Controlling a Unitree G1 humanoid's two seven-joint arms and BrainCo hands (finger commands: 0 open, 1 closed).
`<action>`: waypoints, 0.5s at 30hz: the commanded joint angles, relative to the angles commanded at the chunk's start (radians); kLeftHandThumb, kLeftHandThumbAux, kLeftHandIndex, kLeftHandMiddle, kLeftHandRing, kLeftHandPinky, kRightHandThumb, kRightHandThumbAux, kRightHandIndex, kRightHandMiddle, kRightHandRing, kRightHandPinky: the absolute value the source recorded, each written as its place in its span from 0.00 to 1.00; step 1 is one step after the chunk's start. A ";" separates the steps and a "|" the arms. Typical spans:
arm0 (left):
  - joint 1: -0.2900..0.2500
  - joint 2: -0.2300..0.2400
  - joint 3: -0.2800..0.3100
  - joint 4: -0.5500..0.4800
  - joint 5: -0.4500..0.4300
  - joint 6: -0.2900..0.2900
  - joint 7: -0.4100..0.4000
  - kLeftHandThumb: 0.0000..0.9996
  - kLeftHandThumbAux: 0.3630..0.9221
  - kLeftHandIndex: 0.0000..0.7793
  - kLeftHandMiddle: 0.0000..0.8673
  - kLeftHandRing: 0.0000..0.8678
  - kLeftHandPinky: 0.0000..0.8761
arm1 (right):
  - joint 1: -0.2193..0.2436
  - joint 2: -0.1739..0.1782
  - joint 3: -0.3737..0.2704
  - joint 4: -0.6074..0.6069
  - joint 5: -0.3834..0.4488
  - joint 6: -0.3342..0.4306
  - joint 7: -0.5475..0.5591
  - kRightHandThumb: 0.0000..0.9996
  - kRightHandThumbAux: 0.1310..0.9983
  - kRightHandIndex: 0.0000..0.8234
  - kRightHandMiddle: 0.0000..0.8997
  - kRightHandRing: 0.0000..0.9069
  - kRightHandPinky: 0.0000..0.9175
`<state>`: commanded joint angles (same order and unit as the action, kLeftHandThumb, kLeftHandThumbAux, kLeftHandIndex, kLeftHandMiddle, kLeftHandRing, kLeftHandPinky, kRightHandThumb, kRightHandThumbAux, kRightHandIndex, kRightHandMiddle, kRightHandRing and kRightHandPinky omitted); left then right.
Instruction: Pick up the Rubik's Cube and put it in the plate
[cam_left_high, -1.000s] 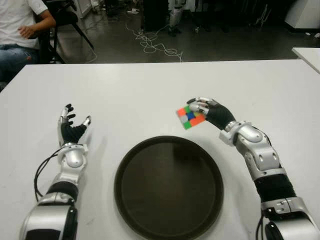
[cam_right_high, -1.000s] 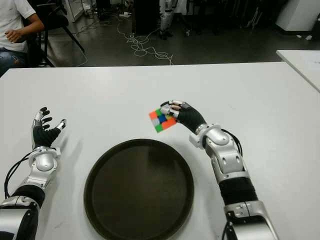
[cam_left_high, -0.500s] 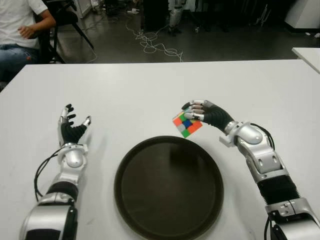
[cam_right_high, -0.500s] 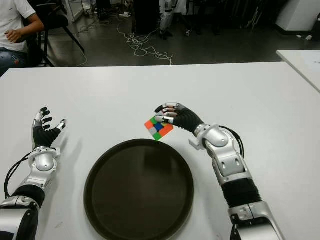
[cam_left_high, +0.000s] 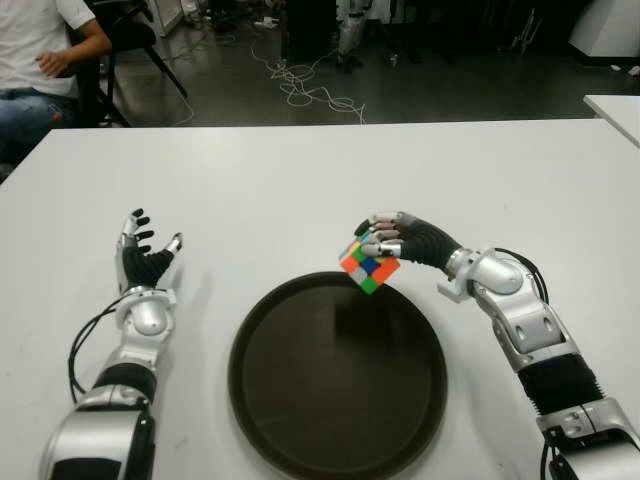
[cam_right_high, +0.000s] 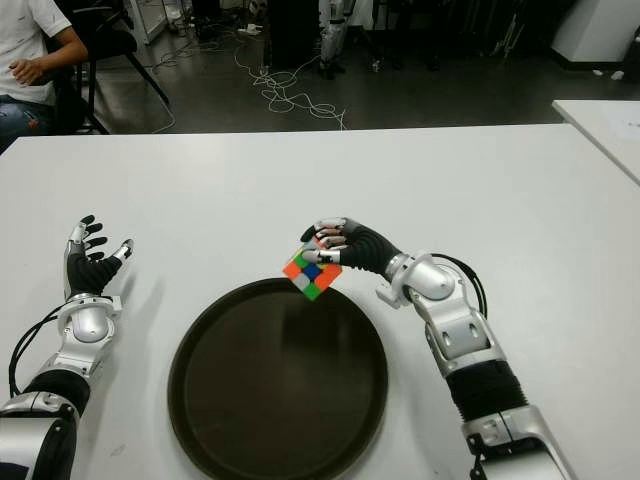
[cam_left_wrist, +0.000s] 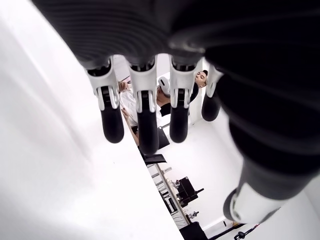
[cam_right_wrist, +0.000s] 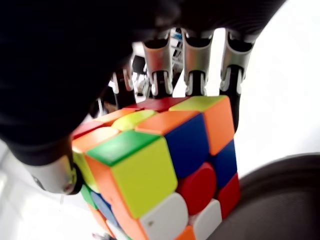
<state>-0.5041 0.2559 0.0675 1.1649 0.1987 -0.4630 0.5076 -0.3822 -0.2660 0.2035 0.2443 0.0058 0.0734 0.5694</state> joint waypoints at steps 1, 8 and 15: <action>0.000 0.000 0.000 -0.001 0.000 0.000 0.000 0.16 0.65 0.14 0.21 0.22 0.24 | 0.000 0.000 0.002 0.001 0.000 -0.006 0.005 0.69 0.69 0.53 0.88 0.90 0.89; -0.001 0.001 0.000 -0.001 -0.001 0.008 -0.005 0.16 0.66 0.13 0.20 0.21 0.23 | 0.006 0.004 0.002 0.011 -0.004 -0.061 0.020 0.68 0.69 0.53 0.88 0.90 0.89; -0.001 0.002 -0.003 -0.001 0.003 0.012 -0.002 0.15 0.63 0.13 0.19 0.19 0.21 | 0.011 0.013 0.000 0.025 0.000 -0.106 0.018 0.68 0.69 0.53 0.87 0.89 0.87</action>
<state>-0.5049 0.2582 0.0648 1.1640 0.2014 -0.4514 0.5055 -0.3709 -0.2525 0.2032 0.2698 0.0056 -0.0326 0.5877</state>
